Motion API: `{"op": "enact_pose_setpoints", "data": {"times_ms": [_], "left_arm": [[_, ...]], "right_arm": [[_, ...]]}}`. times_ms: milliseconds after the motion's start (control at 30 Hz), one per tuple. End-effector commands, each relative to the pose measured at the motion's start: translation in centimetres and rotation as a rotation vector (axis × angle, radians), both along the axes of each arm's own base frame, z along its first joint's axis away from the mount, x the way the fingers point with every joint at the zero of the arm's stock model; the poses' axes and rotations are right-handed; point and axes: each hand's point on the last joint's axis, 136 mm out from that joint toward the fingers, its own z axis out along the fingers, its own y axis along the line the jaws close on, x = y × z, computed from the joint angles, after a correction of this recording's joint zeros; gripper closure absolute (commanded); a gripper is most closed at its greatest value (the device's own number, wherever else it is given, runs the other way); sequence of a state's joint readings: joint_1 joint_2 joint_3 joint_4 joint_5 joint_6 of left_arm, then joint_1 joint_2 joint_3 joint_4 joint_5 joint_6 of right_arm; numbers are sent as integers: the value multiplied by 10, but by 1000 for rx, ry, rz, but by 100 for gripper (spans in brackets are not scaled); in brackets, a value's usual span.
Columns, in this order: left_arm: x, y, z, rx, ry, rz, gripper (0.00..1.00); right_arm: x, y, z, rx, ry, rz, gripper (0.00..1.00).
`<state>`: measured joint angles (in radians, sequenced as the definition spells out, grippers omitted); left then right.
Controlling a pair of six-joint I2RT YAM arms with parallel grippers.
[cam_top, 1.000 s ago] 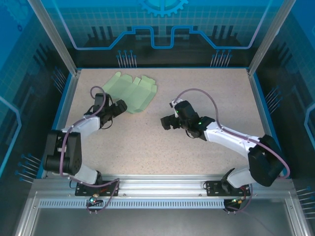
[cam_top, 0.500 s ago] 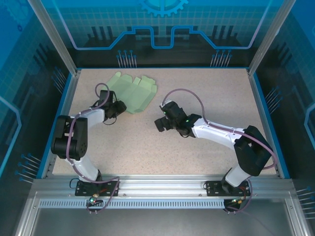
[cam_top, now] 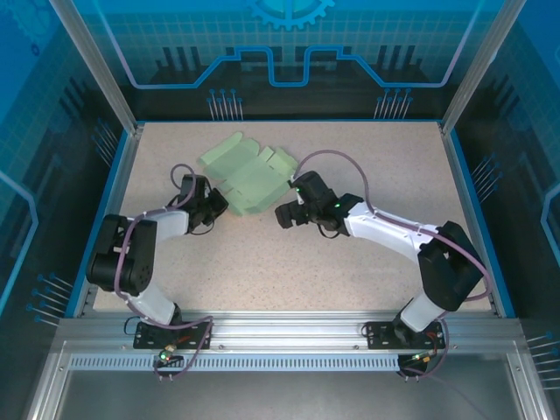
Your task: Fold the paper box
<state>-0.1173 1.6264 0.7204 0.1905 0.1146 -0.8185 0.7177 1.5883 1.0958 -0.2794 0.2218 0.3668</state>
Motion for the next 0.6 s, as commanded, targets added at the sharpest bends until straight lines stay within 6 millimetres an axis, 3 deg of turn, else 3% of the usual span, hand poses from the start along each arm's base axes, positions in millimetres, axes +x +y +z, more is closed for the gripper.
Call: {"op": "enact_pose_setpoints", "data": {"times_ms": [0, 267, 467, 567], "left_arm": [[-7, -25, 26, -109, -63, 10, 100], [-35, -41, 44, -188, -106, 66, 100], [-47, -43, 54, -271, -114, 119, 100], [-50, -47, 60, -284, -124, 113, 100]], "right_arm": [[-8, -6, 12, 172, 83, -59, 3], [11, -9, 5, 427, 166, -286, 11], [10, -3, -11, 580, 221, -401, 14], [4, 1, -31, 579, 271, -425, 15]]}}
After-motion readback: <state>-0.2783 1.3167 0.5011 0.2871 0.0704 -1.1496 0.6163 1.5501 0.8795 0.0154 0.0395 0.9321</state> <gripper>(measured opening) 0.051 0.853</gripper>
